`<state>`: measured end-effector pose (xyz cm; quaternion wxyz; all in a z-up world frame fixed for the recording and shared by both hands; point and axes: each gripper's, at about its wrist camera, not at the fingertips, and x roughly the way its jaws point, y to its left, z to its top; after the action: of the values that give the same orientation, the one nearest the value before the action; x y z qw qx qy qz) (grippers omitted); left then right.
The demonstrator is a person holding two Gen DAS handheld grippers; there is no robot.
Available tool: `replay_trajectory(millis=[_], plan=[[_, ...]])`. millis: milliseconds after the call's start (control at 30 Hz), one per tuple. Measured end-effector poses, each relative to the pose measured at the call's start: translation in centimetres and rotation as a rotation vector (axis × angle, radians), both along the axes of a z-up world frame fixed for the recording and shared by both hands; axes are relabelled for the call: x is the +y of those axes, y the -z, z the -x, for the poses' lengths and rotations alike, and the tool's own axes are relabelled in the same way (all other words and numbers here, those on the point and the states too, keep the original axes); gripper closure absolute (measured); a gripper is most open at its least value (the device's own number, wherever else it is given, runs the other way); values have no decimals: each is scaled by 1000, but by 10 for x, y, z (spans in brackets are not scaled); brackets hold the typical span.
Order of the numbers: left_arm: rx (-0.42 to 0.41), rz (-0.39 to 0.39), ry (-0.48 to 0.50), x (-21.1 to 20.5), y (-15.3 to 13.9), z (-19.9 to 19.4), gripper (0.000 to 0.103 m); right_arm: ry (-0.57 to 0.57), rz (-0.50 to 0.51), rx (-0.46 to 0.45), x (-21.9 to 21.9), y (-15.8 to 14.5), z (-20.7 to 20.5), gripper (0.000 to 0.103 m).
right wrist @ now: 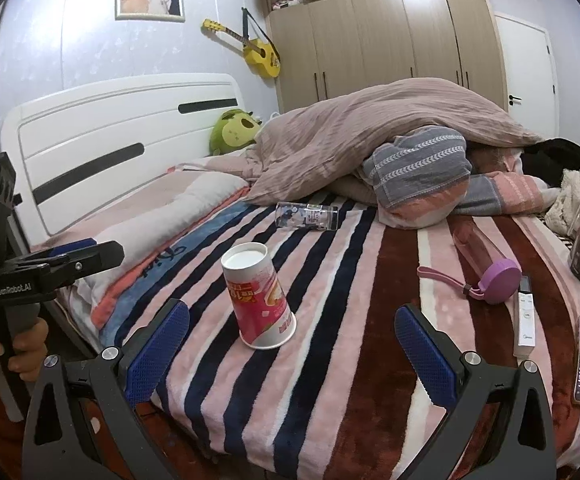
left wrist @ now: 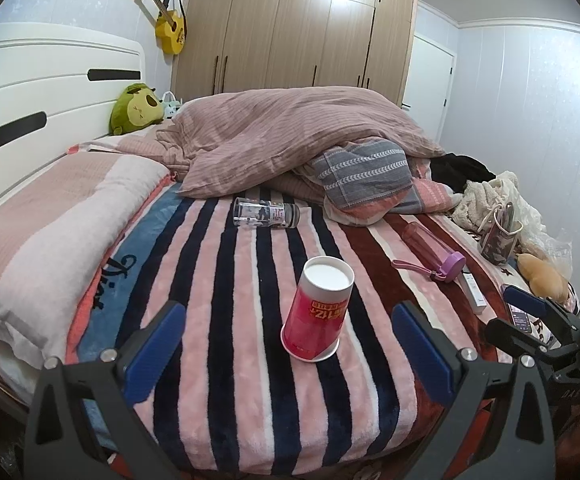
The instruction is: Flip cup upside down
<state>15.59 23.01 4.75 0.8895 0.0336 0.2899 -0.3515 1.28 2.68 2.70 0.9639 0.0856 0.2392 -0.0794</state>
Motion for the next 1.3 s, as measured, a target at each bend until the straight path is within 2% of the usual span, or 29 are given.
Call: replay_trajectory(millis=[1300], plan=[[7, 7, 21, -6, -1, 11, 1, -29, -18, 4, 5, 5, 2, 0]])
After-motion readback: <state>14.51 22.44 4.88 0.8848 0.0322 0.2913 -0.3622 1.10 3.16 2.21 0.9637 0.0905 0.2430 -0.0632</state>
